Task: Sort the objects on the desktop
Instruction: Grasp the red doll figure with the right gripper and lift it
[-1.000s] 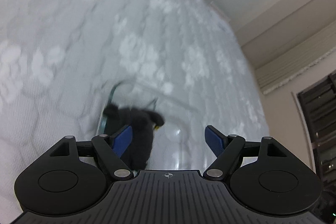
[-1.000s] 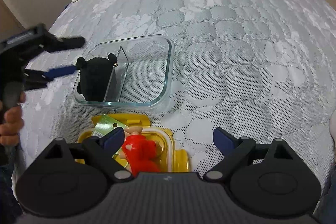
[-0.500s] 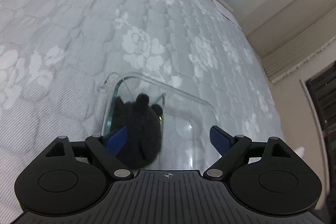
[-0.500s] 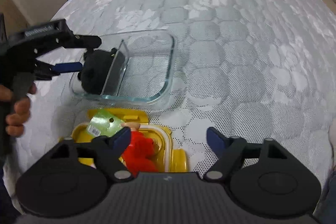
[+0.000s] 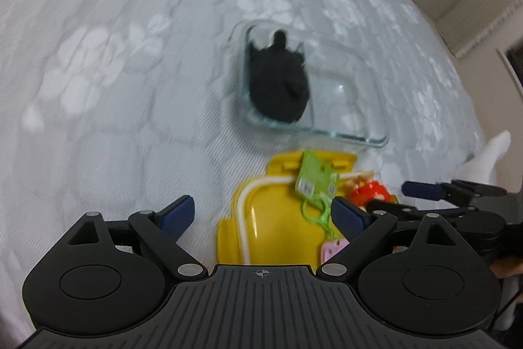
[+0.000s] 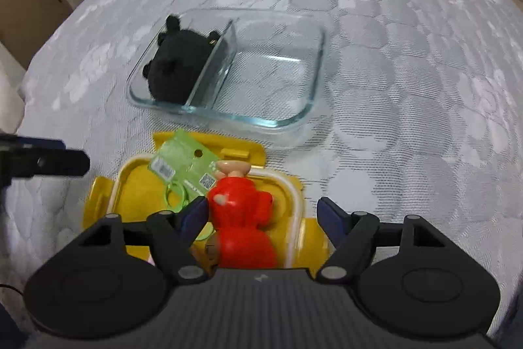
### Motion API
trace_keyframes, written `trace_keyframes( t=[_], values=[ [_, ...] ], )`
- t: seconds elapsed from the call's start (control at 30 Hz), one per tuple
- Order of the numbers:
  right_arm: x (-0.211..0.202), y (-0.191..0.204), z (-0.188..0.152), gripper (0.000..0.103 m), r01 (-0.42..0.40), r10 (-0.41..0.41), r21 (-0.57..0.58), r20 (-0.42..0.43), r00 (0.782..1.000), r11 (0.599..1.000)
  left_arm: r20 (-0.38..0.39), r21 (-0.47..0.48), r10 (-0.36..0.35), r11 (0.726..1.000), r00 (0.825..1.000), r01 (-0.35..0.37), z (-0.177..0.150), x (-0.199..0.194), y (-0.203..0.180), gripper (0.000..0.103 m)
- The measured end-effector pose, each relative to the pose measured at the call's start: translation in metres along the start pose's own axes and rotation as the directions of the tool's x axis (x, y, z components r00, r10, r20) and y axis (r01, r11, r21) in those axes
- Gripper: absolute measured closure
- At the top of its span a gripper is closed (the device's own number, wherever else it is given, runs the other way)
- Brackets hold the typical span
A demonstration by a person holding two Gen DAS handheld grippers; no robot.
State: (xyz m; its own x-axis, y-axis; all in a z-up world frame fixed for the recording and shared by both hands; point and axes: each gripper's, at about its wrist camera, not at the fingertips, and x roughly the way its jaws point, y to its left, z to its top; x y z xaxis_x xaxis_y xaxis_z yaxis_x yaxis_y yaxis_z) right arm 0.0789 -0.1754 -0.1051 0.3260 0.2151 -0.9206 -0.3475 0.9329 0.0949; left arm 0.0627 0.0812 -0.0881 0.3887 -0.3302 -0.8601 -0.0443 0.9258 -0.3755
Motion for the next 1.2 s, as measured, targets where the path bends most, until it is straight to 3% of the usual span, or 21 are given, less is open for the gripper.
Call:
trace_keyframes(
  t=[0.1, 0.17, 0.2, 0.37, 0.53, 0.7, 0.97, 1.13, 1.2],
  values=[
    [0.007, 0.011, 0.002, 0.031, 0.003, -0.003, -0.038, -0.004, 1.0, 0.999, 0.014, -0.095, -0.021, 0.995, 1.0, 0.022, -0.007, -0.003, 0.005, 0.008],
    [0.009, 0.018, 0.002, 0.041, -0.01, 0.009, -0.067, -0.01, 1.0, 0.998, 0.063, -0.138, -0.029, 0.99, 0.998, 0.038, -0.013, -0.006, 0.004, 0.007],
    [0.009, 0.022, 0.003, 0.051, -0.029, 0.028, -0.076, -0.019, 0.999, 0.997, 0.086, -0.158, -0.029, 0.986, 0.996, 0.043, -0.017, -0.008, 0.004, 0.006],
    [0.001, 0.026, 0.005, 0.052, 0.001, -0.002, -0.046, -0.033, 0.999, 0.999, 0.106, -0.172, -0.039, 0.983, 0.994, 0.057, -0.036, -0.009, -0.004, 0.005],
    [-0.021, 0.013, 0.018, 0.053, 0.021, -0.024, 0.05, 0.049, 0.998, 0.999, 0.135, -0.194, -0.062, 0.977, 0.989, 0.088, -0.039, -0.018, 0.0, 0.005],
    [-0.059, -0.012, 0.037, 0.053, -0.086, 0.038, 0.247, 0.194, 0.98, 0.965, 0.145, -0.204, -0.094, 0.971, 0.985, 0.123, -0.039, -0.025, 0.002, 0.003],
    [-0.086, -0.009, 0.098, 0.053, -0.033, -0.016, 0.143, 0.33, 0.944, 0.989, 0.094, -0.217, -0.089, 0.97, 0.992, 0.108, -0.039, -0.011, 0.002, 0.003],
    [-0.058, -0.008, 0.105, 0.053, -0.009, -0.029, 0.111, 0.338, 0.941, 0.994, 0.068, -0.214, -0.094, 0.971, 0.993, 0.107, -0.037, 0.0, -0.003, 0.003],
    [-0.042, -0.01, 0.104, 0.053, -0.018, -0.027, 0.15, 0.292, 0.956, 0.988, 0.049, -0.216, -0.102, 0.97, 0.994, 0.11, -0.037, 0.005, -0.005, 0.003]
  ],
)
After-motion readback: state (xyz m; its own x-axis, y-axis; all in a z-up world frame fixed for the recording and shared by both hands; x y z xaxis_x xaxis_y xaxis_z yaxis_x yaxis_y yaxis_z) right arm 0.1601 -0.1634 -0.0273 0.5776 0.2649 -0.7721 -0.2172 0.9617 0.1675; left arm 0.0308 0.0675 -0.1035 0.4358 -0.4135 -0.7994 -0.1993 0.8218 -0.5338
